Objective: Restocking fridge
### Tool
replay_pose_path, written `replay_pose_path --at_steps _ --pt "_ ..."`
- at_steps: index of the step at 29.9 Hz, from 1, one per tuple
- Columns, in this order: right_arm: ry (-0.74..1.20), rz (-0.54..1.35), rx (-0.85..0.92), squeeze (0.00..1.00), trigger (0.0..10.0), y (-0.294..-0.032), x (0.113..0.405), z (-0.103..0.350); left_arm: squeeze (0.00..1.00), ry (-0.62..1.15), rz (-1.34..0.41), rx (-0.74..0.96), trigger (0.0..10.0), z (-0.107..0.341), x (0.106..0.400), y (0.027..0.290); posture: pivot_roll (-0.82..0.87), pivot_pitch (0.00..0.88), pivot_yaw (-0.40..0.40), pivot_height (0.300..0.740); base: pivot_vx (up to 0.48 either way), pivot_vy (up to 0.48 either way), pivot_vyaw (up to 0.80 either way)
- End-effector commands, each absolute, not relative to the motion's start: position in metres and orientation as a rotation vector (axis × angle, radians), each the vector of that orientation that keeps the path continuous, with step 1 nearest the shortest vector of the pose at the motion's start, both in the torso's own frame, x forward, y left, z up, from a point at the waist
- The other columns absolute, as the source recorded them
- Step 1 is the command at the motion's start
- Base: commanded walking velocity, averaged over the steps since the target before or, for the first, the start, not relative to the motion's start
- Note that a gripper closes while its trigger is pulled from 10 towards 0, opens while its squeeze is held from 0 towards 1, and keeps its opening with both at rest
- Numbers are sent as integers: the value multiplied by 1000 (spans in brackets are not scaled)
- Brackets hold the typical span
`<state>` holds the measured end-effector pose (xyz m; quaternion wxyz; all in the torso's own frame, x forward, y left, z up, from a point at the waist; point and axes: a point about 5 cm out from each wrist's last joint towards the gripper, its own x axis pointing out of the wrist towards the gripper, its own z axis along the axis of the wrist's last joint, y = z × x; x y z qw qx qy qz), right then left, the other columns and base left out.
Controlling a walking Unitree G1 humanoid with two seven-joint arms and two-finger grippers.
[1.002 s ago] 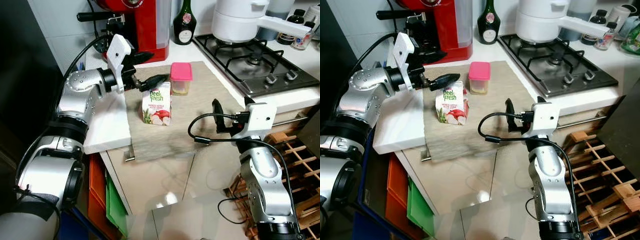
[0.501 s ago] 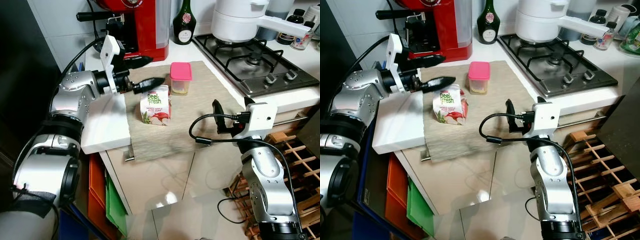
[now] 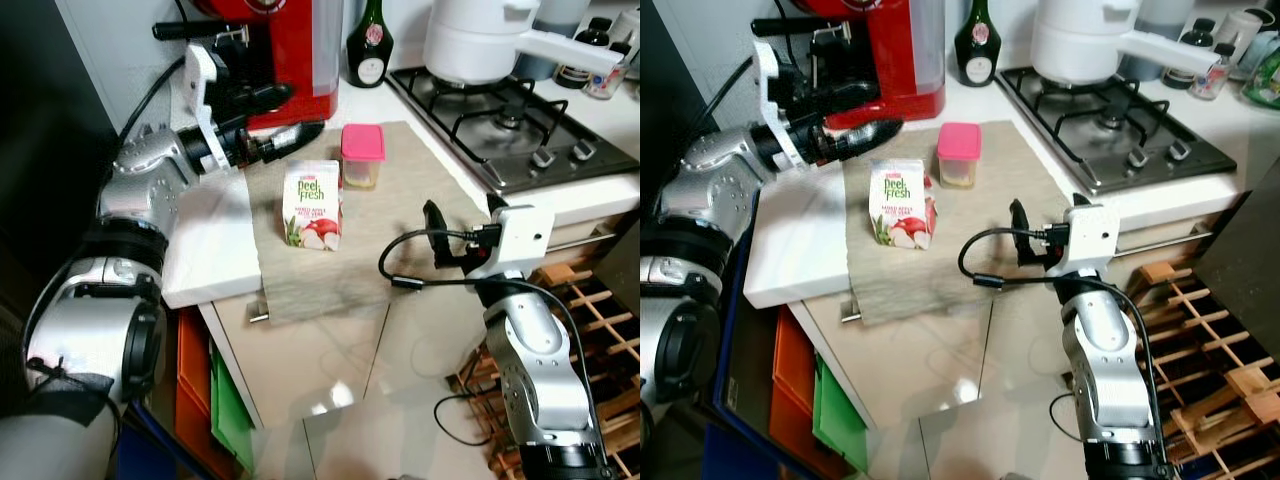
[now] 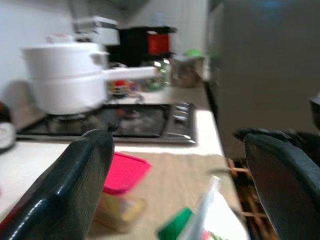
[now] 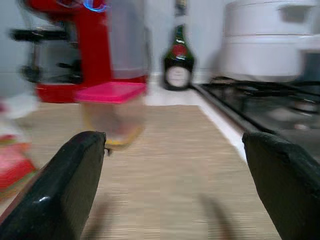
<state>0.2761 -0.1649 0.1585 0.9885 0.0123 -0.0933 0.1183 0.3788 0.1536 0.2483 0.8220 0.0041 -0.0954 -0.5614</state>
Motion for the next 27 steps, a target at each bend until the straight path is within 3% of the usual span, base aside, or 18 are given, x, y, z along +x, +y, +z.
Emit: replay_pose_path --at_steps 1,11,27 --pt "-203 328 44 0 10000 -161 269 169 0 -202 -1245 39 10000 254 375 157 -119 0 45 740 0 0 0" --pt "-176 468 47 0 10000 -152 258 176 0 -180 -1269 51 10000 246 374 153 -131 0 39 740 0 0 0" --pt "-136 521 63 0 10000 -141 248 177 0 -136 -1189 42 10000 232 383 133 -180 0 14 740 0 0 0"
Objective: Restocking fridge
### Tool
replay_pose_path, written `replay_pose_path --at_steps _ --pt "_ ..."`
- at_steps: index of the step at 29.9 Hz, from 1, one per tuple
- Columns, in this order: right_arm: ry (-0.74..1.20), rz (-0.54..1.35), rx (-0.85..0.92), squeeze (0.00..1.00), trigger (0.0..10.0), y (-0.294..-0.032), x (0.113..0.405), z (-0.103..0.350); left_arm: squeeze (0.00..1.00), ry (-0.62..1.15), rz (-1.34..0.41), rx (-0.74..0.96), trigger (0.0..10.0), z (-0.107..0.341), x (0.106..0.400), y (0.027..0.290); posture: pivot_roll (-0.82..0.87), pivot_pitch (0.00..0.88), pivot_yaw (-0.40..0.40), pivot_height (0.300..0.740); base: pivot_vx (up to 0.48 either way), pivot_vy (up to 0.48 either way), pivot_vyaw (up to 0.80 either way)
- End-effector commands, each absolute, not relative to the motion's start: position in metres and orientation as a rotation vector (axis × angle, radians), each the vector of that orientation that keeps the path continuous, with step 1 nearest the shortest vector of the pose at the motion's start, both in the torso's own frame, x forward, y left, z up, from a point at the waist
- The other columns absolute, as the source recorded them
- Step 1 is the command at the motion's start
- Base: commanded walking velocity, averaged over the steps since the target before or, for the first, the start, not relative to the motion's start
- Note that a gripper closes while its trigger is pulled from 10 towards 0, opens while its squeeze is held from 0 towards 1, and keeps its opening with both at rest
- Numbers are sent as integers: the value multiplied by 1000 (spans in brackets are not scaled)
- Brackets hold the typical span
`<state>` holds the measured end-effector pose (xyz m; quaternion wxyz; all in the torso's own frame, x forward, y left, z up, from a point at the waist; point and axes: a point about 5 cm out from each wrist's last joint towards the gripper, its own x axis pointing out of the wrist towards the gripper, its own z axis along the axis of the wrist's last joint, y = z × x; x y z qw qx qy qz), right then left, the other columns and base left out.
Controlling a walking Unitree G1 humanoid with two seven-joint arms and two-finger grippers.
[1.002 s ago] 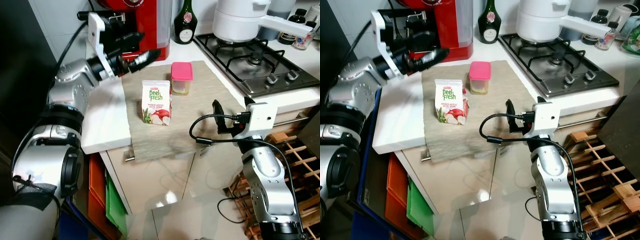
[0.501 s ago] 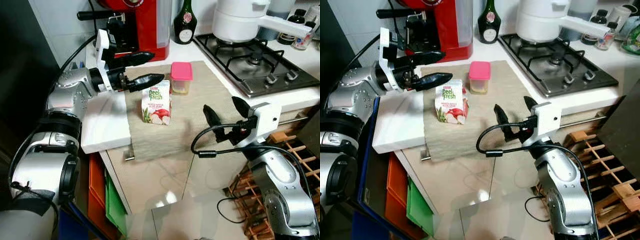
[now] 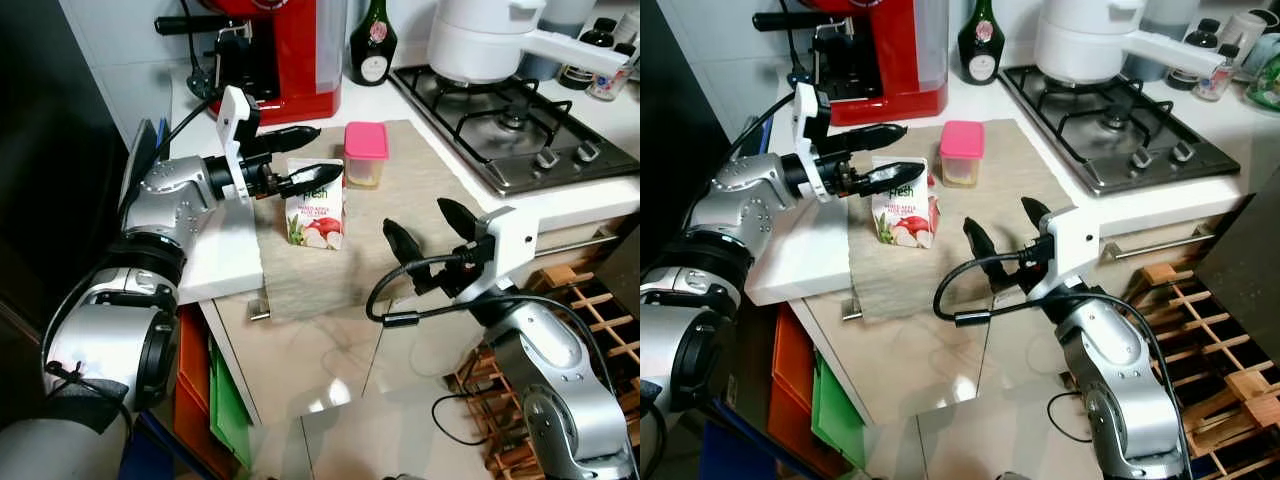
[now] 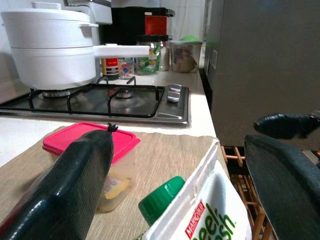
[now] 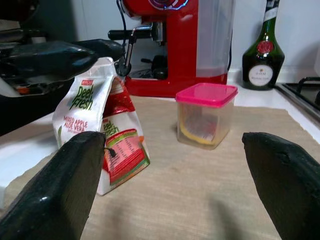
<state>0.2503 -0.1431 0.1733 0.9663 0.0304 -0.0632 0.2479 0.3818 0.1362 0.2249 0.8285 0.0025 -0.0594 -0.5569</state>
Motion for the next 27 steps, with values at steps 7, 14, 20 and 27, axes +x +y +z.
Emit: replay_pose_path --at_steps 7,14,20,27 --pt "-104 520 54 0 10000 -146 240 178 0 -100 -1264 20 10000 222 380 122 -198 0 4 740 0 0 0" --pt "-82 524 51 0 10000 -146 237 177 0 -53 -1221 79 10000 209 380 120 -201 0 -5 740 0 0 0" --pt "-70 527 47 0 10000 -147 238 178 0 -36 -1094 133 0 203 385 121 -196 0 -16 740 0 0 0" --pt "-67 535 44 0 10000 -145 242 177 0 -8 -992 153 0 191 387 127 -189 0 -16 740 0 0 0"
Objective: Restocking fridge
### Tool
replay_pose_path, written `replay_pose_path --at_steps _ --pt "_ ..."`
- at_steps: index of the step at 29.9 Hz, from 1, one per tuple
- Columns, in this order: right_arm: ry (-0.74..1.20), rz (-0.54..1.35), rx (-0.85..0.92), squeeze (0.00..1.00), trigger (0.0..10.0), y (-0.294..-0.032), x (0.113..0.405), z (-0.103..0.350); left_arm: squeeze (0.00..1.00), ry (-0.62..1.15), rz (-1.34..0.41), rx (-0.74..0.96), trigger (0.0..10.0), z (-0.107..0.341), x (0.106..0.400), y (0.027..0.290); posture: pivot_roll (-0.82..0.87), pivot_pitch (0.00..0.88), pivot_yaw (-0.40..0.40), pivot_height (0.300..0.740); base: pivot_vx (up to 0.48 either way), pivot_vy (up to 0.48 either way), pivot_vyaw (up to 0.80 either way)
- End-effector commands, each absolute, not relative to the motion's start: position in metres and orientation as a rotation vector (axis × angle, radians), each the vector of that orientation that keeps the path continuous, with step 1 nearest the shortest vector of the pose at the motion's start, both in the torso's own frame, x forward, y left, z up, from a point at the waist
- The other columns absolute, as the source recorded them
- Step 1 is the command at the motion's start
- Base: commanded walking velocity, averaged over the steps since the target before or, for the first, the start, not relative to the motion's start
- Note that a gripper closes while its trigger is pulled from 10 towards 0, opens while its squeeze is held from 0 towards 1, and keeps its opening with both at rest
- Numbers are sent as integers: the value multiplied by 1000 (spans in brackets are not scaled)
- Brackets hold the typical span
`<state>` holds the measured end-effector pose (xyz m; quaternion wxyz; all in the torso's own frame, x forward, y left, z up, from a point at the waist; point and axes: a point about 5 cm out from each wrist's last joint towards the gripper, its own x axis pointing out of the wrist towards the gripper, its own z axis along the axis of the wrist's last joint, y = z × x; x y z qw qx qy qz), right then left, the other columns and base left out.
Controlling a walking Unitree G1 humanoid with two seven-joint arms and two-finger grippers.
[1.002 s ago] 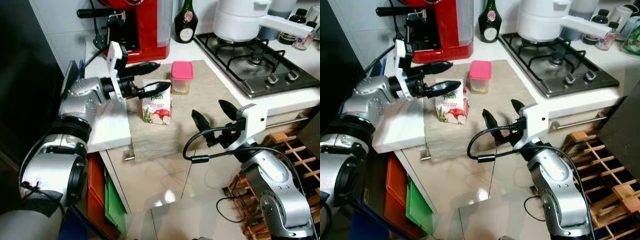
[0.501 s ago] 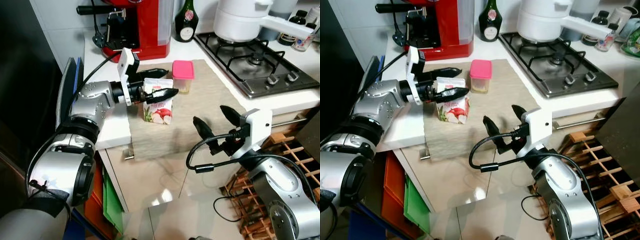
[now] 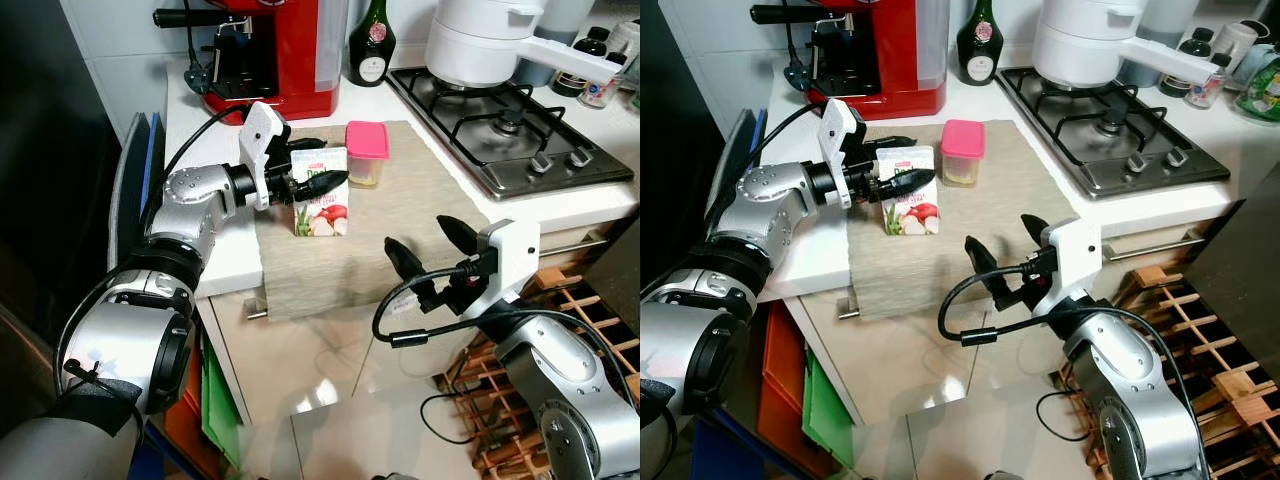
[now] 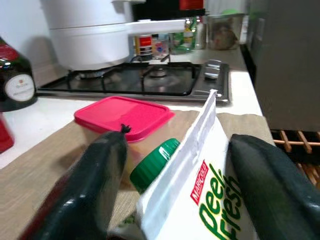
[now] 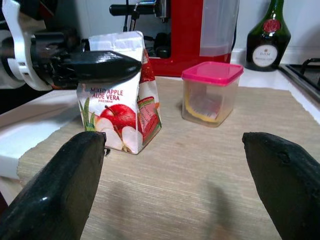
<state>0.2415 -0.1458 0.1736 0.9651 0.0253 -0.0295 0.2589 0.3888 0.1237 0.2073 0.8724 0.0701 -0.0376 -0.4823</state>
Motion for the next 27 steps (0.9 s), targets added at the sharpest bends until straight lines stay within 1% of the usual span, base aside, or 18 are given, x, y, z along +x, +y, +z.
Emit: replay_pose_path --at_steps 1,10,16,23,24,26,27 --pt "-67 534 45 0 10000 -145 243 177 0 2 -1003 138 0 187 385 128 -187 0 -16 740 0 0 0" --pt "-70 534 54 0 10000 -144 245 176 0 -14 -1052 44 0 179 379 126 -165 0 -2 740 0 0 0" --pt "-73 534 63 0 10000 -142 247 174 0 -42 -1079 -41 0 168 370 115 -152 0 1 740 0 0 0" --pt "-77 533 72 0 10000 -139 253 171 0 -91 -1017 -129 0 166 367 106 -141 0 20 740 0 0 0" --pt "-82 526 76 0 10000 -139 254 171 0 -116 -969 -137 0 168 366 105 -140 0 26 740 0 0 0" --pt "-83 523 77 0 10000 -138 255 171 0 -127 -944 -132 0 170 367 106 -139 0 29 740 0 0 0" --pt "-87 511 79 0 10000 -139 256 170 0 -170 -885 -123 0 179 370 108 -134 0 31 740 0 0 0"
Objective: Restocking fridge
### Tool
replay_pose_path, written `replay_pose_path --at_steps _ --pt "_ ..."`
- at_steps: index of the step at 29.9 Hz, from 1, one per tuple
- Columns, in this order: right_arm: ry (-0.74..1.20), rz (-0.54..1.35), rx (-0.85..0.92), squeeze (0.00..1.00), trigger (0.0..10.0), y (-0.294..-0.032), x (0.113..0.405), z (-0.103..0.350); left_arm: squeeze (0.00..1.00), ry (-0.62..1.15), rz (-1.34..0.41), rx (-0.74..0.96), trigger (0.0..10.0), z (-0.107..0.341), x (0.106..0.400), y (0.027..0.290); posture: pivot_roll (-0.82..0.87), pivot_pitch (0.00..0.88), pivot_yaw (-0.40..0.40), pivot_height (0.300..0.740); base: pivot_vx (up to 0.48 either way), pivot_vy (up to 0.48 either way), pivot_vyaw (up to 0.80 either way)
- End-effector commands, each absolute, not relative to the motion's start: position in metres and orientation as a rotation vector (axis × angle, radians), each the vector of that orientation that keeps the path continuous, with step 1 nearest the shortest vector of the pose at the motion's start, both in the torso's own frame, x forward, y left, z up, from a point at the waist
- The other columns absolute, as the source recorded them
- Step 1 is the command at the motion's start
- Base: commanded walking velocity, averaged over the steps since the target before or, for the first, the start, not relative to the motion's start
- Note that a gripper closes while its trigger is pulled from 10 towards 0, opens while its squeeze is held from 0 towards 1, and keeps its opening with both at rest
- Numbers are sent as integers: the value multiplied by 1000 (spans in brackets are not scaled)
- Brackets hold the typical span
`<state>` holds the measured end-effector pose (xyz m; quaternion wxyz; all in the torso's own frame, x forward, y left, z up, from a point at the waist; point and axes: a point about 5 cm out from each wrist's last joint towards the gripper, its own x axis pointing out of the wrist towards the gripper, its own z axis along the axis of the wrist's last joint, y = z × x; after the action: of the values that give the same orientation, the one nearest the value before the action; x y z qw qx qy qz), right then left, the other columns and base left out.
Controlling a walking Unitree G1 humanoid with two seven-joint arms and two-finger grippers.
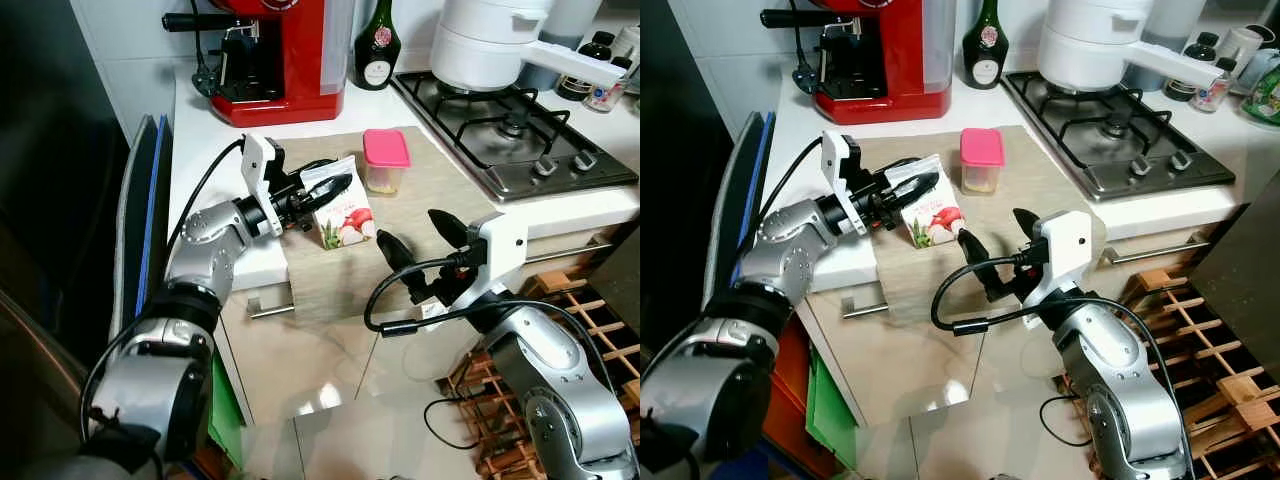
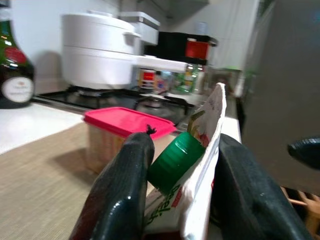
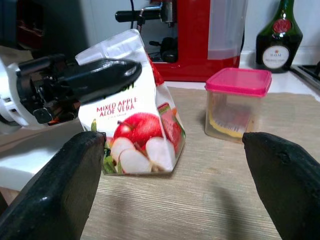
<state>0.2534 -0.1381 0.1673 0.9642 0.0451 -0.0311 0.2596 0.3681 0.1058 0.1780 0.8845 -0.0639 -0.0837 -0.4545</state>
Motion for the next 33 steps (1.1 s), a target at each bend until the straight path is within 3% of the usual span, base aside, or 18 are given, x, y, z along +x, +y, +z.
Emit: replay_pose_path --at_steps 1,9,10,11,15,18,20,23,26,33 --pt "-92 497 80 0 10000 -139 257 169 0 -217 -824 -127 0 191 373 112 -126 0 33 740 0 0 0" --pt "-138 407 73 0 10000 -146 267 169 0 -424 -474 18 0 246 382 137 -104 0 56 740 0 0 0" --pt "-154 392 72 0 10000 -147 269 171 0 -458 -408 46 5961 254 380 142 -103 0 61 740 0 0 0" --pt "-166 381 74 0 10000 -147 270 173 0 -483 -359 57 10000 260 377 145 -96 0 67 740 0 0 0" --pt "-261 217 29 0 10000 -159 272 184 0 -607 -292 51 10000 270 339 144 -79 0 72 740 0 0 0" --pt "-320 49 -24 0 10000 -176 274 191 0 -599 -195 13 10000 260 321 145 -58 0 62 740 0 0 0" --pt "-338 7 -63 0 10000 -178 278 191 0 -569 -116 73 10000 243 318 144 -54 0 49 740 0 0 0" --pt "-318 -17 -88 0 10000 -177 283 180 0 -462 -54 224 10000 204 314 140 -50 0 44 740 0 0 0" --pt "-311 -10 -84 0 10000 -176 287 173 0 -305 9 230 10000 168 308 149 -54 0 41 740 0 0 0" --pt "-347 30 -93 0 10000 -169 290 179 0 -362 34 172 10000 191 309 142 -46 0 32 740 0 0 0"
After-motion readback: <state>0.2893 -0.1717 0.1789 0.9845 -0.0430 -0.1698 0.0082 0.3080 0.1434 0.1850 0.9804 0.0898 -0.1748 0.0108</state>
